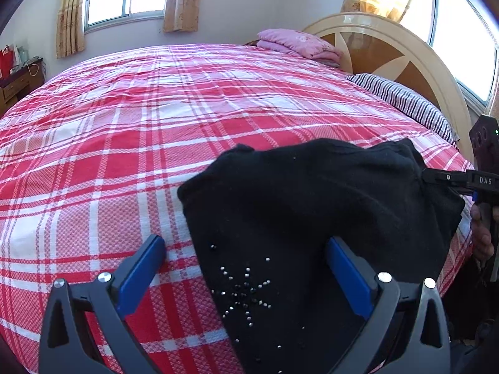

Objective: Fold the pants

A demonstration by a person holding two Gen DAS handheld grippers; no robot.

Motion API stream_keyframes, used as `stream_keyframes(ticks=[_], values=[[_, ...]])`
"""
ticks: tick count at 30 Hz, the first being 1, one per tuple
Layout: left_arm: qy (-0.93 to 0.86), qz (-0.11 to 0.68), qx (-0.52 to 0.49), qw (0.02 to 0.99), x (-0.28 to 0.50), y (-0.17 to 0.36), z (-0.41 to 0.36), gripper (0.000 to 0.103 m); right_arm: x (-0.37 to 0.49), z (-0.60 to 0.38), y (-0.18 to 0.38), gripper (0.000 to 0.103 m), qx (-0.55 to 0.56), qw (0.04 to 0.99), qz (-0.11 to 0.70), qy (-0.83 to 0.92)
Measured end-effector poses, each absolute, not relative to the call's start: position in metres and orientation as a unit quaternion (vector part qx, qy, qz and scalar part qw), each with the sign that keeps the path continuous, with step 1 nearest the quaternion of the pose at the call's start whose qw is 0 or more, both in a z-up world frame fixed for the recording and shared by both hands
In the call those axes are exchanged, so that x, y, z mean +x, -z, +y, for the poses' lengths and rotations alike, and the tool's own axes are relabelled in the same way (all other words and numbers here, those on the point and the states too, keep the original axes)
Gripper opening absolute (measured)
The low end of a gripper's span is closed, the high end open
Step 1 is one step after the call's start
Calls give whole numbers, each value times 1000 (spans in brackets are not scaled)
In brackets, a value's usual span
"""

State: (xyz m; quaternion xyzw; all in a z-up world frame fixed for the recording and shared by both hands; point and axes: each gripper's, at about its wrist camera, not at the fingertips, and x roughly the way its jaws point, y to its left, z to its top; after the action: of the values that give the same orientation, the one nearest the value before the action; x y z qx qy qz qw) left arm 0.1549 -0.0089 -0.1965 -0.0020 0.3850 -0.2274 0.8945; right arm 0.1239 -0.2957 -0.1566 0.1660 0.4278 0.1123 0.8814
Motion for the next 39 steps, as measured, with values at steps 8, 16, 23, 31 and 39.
stream_keyframes(ticks=[8, 16, 23, 31, 39], values=[[249, 378, -21, 892, 154, 196, -6, 93, 124, -281, 160, 42, 130, 884, 432, -122], [286, 388, -66, 874, 158, 183, 9, 15, 118, -272, 130, 26, 143, 890, 400, -168], [285, 380, -97, 874, 166, 160, 45, 13, 151, -231, 93, 26, 106, 894, 383, -208], [211, 338, -102, 911, 174, 131, 124, 13, 238, -143, 78, 26, 76, 876, 384, -283], [108, 341, -100, 929, 191, 150, 205, 13, 313, -54, 125, 26, 119, 839, 412, -334]])
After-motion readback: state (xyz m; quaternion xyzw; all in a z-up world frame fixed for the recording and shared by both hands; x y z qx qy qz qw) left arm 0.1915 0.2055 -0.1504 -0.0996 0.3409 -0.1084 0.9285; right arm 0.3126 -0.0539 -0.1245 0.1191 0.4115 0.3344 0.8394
